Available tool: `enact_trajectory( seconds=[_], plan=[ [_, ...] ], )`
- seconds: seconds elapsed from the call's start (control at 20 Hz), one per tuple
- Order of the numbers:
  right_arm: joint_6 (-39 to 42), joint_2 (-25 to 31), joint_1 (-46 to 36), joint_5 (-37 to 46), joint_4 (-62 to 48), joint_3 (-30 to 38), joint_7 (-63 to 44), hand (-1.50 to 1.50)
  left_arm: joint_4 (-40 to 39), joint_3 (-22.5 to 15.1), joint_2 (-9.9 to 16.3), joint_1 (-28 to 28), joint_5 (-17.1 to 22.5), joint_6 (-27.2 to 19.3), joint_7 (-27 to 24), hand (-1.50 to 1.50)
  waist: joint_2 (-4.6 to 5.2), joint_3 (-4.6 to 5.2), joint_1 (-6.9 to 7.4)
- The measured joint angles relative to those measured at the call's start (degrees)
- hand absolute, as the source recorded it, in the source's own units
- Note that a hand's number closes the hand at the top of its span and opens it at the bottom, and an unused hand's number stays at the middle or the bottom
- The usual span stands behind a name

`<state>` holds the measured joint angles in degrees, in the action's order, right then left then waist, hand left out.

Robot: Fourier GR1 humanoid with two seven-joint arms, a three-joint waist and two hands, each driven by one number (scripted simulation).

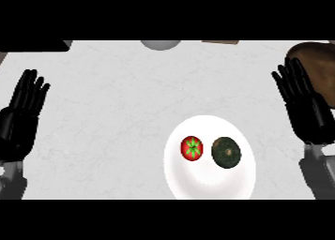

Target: Pick the tomato from the plate and place it in the pan

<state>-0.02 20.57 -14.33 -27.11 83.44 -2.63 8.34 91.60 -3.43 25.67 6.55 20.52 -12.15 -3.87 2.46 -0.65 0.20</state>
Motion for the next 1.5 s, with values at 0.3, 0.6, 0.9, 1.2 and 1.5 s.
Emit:
enact_trajectory(
  seconds=[0.3, 0.6, 0.9, 1.2, 1.5],
  plan=[
    [17.8, 0.0, -5.7, 1.8, -1.3, -12.8, 0.6, 1.50, -1.6, -2.1, 0.1, 2.8, -2.4, -0.2, 1.6, 0.00, -0.67, 0.32, 3.64],
    [25.3, 2.6, -7.7, 15.1, -6.6, -17.2, 18.9, -1.50, -4.4, -3.9, -1.3, 4.8, -4.2, -1.8, 4.3, 0.00, -1.24, 0.34, 1.92],
    [24.7, 10.0, -11.5, 23.9, -13.6, -13.4, 33.7, -1.50, -7.8, -3.9, -2.1, 6.4, -5.3, -1.9, 4.9, 0.00, -1.75, 0.48, 0.83],
    [25.5, 18.7, -19.1, 30.8, -13.6, -14.9, 33.5, -1.50, -9.1, -4.1, -3.5, 6.9, -6.4, -2.4, 4.6, 0.00, -2.16, 0.61, 0.68],
    [28.7, 20.1, -26.9, 33.6, -12.3, -15.7, 27.9, -1.50, -8.9, -3.8, -4.2, 7.4, -7.4, -2.4, 6.3, 0.00, -2.38, 0.66, 0.50]
  ],
)
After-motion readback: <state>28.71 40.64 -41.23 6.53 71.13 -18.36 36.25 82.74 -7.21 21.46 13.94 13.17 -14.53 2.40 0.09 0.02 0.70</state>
